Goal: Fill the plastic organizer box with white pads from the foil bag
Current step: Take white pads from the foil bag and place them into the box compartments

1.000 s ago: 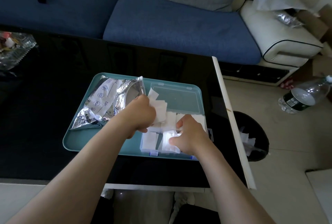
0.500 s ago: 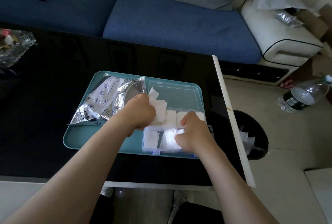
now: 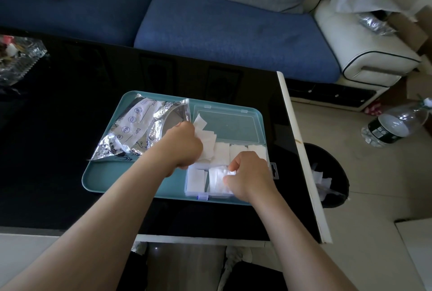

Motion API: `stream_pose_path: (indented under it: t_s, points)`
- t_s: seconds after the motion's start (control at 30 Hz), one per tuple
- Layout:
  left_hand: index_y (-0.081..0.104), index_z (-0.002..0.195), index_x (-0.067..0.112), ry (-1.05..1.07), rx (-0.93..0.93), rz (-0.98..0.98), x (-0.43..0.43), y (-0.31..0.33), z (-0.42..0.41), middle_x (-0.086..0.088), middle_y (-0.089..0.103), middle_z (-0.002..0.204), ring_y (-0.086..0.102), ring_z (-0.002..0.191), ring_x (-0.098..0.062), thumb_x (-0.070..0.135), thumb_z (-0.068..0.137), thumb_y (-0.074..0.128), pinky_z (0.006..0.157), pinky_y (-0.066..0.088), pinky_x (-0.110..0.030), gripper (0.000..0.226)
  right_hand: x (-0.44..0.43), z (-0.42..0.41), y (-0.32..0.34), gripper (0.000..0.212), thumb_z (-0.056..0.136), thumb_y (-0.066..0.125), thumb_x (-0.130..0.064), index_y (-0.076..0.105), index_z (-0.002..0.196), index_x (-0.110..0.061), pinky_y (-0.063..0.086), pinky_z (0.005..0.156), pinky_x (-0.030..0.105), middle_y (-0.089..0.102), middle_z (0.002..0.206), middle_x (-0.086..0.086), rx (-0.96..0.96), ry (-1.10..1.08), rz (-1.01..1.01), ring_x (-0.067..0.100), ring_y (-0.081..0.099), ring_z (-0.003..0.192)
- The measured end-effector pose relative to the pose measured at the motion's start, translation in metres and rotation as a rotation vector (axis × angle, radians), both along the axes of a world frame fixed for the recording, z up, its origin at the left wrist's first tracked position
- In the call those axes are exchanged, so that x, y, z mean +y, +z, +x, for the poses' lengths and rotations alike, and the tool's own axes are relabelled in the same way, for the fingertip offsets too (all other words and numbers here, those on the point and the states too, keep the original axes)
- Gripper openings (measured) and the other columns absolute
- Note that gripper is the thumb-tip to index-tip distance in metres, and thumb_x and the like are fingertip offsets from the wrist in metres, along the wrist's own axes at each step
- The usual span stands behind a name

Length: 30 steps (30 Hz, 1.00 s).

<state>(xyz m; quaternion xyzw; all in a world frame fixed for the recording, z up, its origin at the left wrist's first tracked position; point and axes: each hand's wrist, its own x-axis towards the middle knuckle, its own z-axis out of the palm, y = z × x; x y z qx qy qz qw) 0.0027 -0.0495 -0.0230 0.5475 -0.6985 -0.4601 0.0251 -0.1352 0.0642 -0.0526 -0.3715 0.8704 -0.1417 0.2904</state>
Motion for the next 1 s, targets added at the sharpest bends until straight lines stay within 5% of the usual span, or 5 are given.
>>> stream_pose_path:
  t_s: [0.17, 0.3, 0.7, 0.9, 1.0]
  points:
    - [0.042, 0.123, 0.007, -0.004, -0.022, -0.015, 0.001, 0.0, -0.002, -0.013, 0.048, 0.116, 0.066, 0.098, -0.041, 0.014, 0.105, 0.04, 0.077, 0.057, -0.043, 0.019, 0.001, 0.009, -0.004, 0.021, 0.086, 0.078, -0.027, 0.065, 0.099, -0.018, 0.049, 0.068, 0.03, 0.066, 0.1, 0.002, 0.24, 0.094, 0.023, 0.022, 0.064, 0.091]
    - [0.042, 0.127, 0.005, -0.013, -0.028, -0.004, 0.001, 0.0, -0.002, -0.015, 0.049, 0.12, 0.065, 0.098, -0.041, 0.012, 0.104, 0.04, 0.081, 0.059, -0.046, 0.024, 0.001, 0.008, -0.002, 0.01, 0.09, 0.072, -0.017, 0.062, 0.093, -0.016, 0.041, 0.059, 0.025, 0.06, 0.089, 0.001, 0.321, 0.169, 0.059, 0.023, 0.061, 0.079]
    - [0.042, 0.118, 0.007, -0.025, -0.031, -0.021, 0.002, 0.001, -0.001, -0.011, 0.047, 0.112, 0.068, 0.098, -0.042, 0.012, 0.104, 0.038, 0.067, 0.053, -0.04, 0.016, 0.005, -0.006, 0.004, 0.019, 0.092, 0.075, -0.013, 0.069, 0.093, -0.03, 0.051, 0.078, 0.029, 0.057, 0.098, -0.002, 0.012, 0.271, -0.122, 0.015, 0.058, 0.093]
    - [0.041, 0.12, 0.006, -0.033, -0.051, -0.013, 0.002, 0.001, -0.001, -0.012, 0.048, 0.115, 0.07, 0.099, -0.04, 0.012, 0.104, 0.037, 0.057, 0.045, -0.032, 0.017, 0.003, 0.004, -0.003, 0.003, 0.088, 0.071, -0.023, 0.073, 0.091, -0.022, 0.056, 0.07, 0.03, 0.071, 0.094, -0.004, 0.289, 0.41, -0.026, 0.017, 0.066, 0.086]
    - [0.042, 0.12, 0.005, -0.036, -0.053, -0.016, 0.002, 0.001, -0.001, -0.013, 0.048, 0.117, 0.069, 0.099, -0.041, 0.012, 0.104, 0.036, 0.06, 0.045, -0.032, 0.018, 0.001, 0.006, -0.004, 0.011, 0.096, 0.057, -0.016, 0.067, 0.094, -0.021, 0.042, 0.064, 0.028, 0.066, 0.097, -0.001, 0.421, 0.482, -0.037, 0.023, 0.061, 0.085]
